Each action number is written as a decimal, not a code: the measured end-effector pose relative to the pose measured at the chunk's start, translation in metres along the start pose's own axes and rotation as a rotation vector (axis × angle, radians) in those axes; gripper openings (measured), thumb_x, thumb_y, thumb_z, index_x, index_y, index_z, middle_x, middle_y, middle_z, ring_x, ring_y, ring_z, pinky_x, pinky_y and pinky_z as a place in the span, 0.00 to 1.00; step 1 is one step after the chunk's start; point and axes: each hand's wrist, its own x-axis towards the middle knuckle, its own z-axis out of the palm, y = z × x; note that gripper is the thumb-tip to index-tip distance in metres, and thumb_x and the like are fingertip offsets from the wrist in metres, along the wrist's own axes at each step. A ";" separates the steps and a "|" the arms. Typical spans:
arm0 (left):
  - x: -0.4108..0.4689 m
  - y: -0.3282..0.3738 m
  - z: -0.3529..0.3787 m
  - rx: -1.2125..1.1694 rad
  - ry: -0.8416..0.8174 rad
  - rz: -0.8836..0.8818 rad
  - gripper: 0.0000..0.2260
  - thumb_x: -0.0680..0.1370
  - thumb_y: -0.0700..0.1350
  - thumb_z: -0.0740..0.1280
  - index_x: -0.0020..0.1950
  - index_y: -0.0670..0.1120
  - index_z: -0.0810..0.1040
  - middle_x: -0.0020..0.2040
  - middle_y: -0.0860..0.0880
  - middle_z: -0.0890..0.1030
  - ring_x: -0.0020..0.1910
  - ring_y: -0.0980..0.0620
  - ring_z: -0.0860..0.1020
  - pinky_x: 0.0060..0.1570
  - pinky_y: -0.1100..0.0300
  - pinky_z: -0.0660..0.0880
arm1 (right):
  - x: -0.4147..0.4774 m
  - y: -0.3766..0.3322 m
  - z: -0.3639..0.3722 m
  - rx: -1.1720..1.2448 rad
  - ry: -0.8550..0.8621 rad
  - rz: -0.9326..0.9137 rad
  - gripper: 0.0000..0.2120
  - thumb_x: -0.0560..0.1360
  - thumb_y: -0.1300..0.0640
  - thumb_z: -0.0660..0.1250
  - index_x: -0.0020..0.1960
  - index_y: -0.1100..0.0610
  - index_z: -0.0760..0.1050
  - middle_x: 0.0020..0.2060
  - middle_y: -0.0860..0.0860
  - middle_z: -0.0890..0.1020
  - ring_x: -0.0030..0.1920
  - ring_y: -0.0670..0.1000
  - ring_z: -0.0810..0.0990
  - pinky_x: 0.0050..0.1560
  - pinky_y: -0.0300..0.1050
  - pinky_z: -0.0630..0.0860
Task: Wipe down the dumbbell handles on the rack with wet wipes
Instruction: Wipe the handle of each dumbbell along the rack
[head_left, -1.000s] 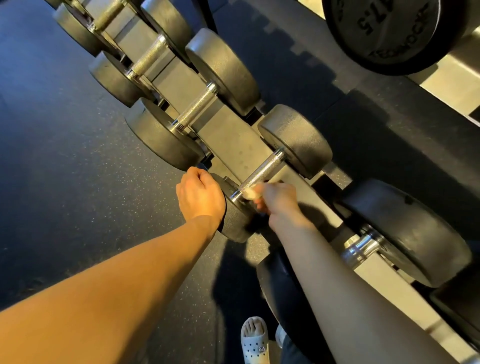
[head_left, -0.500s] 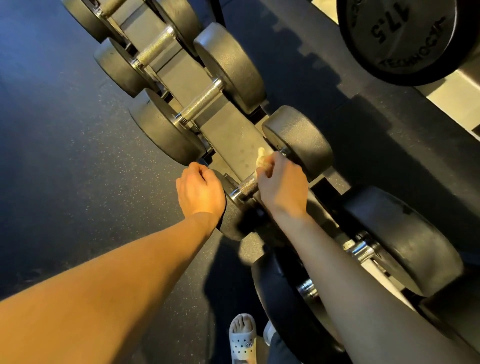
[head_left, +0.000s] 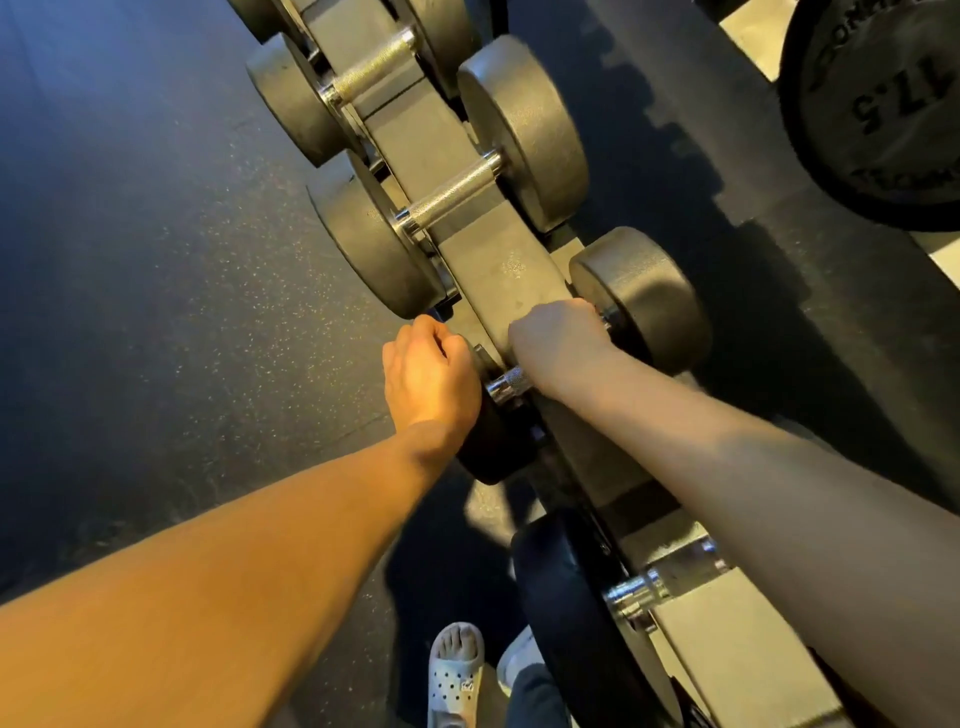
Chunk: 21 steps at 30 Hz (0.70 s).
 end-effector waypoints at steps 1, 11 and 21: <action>0.000 0.001 0.000 -0.003 -0.007 -0.010 0.09 0.80 0.47 0.55 0.45 0.49 0.73 0.46 0.49 0.77 0.50 0.43 0.74 0.47 0.48 0.72 | -0.001 -0.008 0.003 0.071 -0.030 -0.072 0.11 0.81 0.59 0.63 0.62 0.57 0.76 0.55 0.55 0.80 0.57 0.58 0.80 0.48 0.50 0.73; -0.002 -0.001 -0.003 -0.013 -0.012 0.030 0.08 0.80 0.46 0.56 0.43 0.49 0.71 0.44 0.51 0.75 0.49 0.44 0.72 0.44 0.52 0.64 | -0.046 -0.017 0.076 0.460 0.585 0.081 0.13 0.77 0.64 0.66 0.60 0.58 0.79 0.51 0.54 0.83 0.41 0.53 0.84 0.39 0.45 0.80; 0.000 -0.001 -0.001 0.040 -0.011 0.044 0.08 0.83 0.46 0.56 0.46 0.50 0.72 0.47 0.50 0.77 0.52 0.44 0.75 0.52 0.46 0.74 | -0.027 0.000 0.091 2.622 0.483 1.220 0.05 0.80 0.66 0.65 0.50 0.63 0.79 0.48 0.61 0.83 0.42 0.55 0.83 0.45 0.50 0.84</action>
